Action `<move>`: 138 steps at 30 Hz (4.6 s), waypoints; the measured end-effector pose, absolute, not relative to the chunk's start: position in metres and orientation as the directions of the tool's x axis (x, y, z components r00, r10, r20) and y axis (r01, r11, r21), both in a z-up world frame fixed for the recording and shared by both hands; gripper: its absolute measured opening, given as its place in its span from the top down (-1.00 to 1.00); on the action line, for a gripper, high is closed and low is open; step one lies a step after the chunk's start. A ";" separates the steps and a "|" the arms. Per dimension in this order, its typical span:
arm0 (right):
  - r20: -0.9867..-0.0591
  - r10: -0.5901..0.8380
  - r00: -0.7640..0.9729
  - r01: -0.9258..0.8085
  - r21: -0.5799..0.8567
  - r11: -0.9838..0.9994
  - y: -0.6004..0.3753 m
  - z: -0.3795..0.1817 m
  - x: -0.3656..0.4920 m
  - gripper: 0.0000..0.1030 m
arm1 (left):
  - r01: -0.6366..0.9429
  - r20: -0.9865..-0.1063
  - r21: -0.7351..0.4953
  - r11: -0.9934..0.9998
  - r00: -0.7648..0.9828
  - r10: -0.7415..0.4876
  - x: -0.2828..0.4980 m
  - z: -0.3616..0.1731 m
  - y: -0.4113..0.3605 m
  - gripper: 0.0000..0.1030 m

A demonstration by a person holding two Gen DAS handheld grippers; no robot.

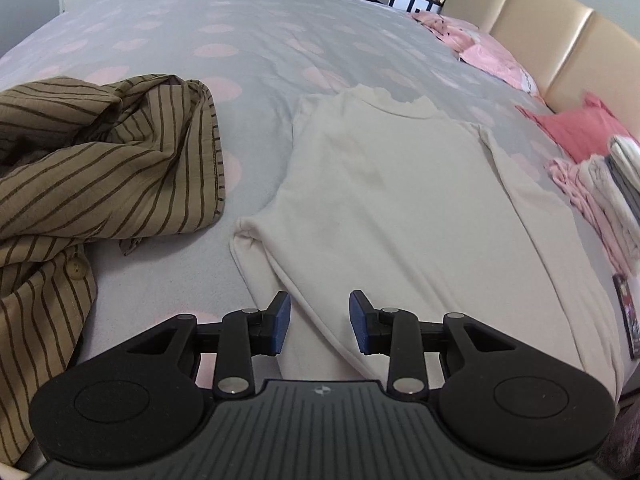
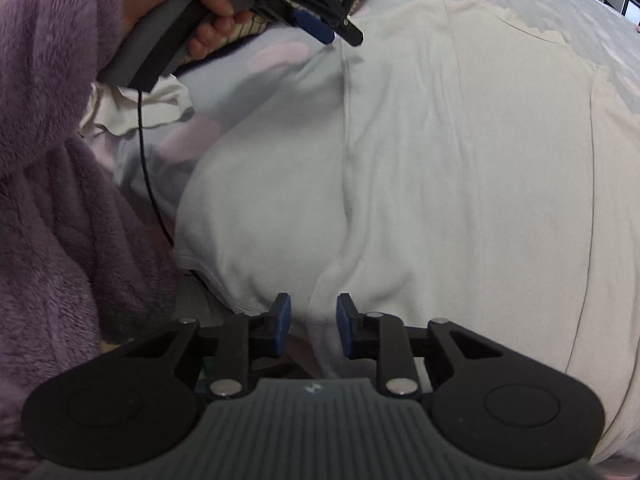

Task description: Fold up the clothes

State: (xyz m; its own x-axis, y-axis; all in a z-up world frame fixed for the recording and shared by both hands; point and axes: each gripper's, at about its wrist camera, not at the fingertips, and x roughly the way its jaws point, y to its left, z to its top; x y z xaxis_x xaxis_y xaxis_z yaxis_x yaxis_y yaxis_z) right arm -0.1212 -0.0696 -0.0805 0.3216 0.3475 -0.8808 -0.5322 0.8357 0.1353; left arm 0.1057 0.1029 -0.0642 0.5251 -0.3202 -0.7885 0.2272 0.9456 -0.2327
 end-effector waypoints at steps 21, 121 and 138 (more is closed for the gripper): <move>-0.824 0.490 0.285 -0.609 0.239 0.757 -0.061 -0.055 -0.124 0.86 | 0.237 -0.749 -0.176 0.955 0.597 -0.286 0.122 -0.049 0.106 0.91; -0.805 0.557 0.205 -0.614 0.338 0.714 -0.045 -0.107 -0.123 0.37 | 0.586 -0.904 -0.307 0.750 0.067 -0.422 -0.095 -0.075 0.093 0.85; -0.730 0.644 0.229 -0.492 0.484 0.724 -0.039 -0.083 -0.105 0.34 | 0.674 -0.878 -0.293 0.678 0.090 -0.470 -0.100 -0.050 0.058 0.85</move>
